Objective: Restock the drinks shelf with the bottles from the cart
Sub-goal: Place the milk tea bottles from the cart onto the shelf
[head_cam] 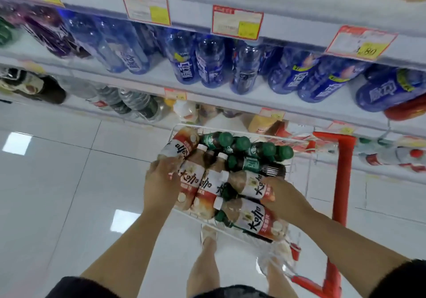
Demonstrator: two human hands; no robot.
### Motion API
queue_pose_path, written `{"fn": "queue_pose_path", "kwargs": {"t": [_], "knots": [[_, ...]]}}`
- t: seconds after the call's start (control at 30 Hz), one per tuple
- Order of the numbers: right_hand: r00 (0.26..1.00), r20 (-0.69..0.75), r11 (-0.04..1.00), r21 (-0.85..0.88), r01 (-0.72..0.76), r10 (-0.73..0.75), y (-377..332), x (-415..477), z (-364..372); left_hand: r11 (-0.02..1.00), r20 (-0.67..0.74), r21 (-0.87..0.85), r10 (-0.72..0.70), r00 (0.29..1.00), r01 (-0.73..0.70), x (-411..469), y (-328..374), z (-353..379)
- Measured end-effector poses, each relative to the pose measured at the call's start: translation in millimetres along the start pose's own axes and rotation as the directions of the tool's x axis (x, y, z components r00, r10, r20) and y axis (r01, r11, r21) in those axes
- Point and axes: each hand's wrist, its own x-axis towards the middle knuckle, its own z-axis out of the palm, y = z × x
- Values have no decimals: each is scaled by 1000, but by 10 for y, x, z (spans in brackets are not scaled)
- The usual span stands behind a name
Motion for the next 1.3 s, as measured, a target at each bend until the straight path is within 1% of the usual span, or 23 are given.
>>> {"fn": "queue_pose_path", "kwargs": {"t": [0.07, 0.1, 0.17, 0.23, 0.27, 0.3, 0.4, 0.47, 0.53, 0.6, 0.67, 0.77, 0.87, 0.97, 1.03, 1.13, 1.2, 1.3], "knots": [[1000, -14, 1000, -13, 6, -6, -55, 173, 126, 998, -56, 54, 18, 998, -15, 166, -136, -50], [1000, -21, 999, -34, 6, -7, -74, 245, 166, 997, -56, 80, 3, 998, 1, 246, -178, -71], [1000, -26, 997, -75, -15, 13, -96, 365, 225, 991, 35, 121, -59, 998, 54, 378, -244, -81], [999, -33, 995, -92, -45, 42, -103, 449, 247, 991, 192, 86, -117, 974, 102, 442, -270, -53], [998, -33, 993, -102, -52, 49, -98, 484, 260, 992, 247, 59, -126, 961, 115, 451, -266, -36], [998, -30, 992, -118, -51, 47, -95, 503, 267, 992, 266, 48, -126, 956, 118, 453, -270, -19], [999, -30, 978, -206, -22, 16, -70, 525, 300, 994, 208, 51, -107, 972, 99, 460, -309, 8], [999, -47, 972, -235, -9, -2, -71, 517, 297, 996, 172, 31, -85, 981, 81, 474, -342, -23], [997, -69, 971, -240, 8, -25, -78, 486, 269, 998, 127, -9, -64, 990, 66, 456, -327, -93], [993, -107, 969, -245, 25, -53, -79, 416, 221, 994, 40, -85, -59, 997, 62, 401, -241, -198], [984, -173, 983, -181, 9, -41, -87, 296, 148, 987, -42, -158, -41, 998, 33, 344, -138, -305], [959, -285, 1000, 2, 5, -4, -135, 65, -19, 968, -113, -249, -17, 993, -12, 253, 45, -465], [926, -377, 976, 195, 96, -16, -217, -217, -225, 958, -196, -268, 44, 980, -97, 112, 304, -618], [903, -430, 932, 321, 170, -17, -324, -550, -488, 927, -228, -290, 173, 958, -237, -127, 678, -763], [887, -461, 902, 371, 219, -26, -372, -778, -664, 864, -209, -388, 257, 944, -321, -318, 957, -845], [845, -534, 845, 437, 309, -33, -381, -1113, -948, 712, -172, -583, 362, 916, -391, -640, 1430, -960], [803, -595, 806, 457, 376, -37, -363, -1368, -1143, 640, -168, -639, 424, 890, -426, -873, 1740, -1020], [730, -683, 752, 468, 464, -25, -246, -1775, -1434, 550, -204, -673, 505, 838, -495, -1264, 2220, -1085]]}}
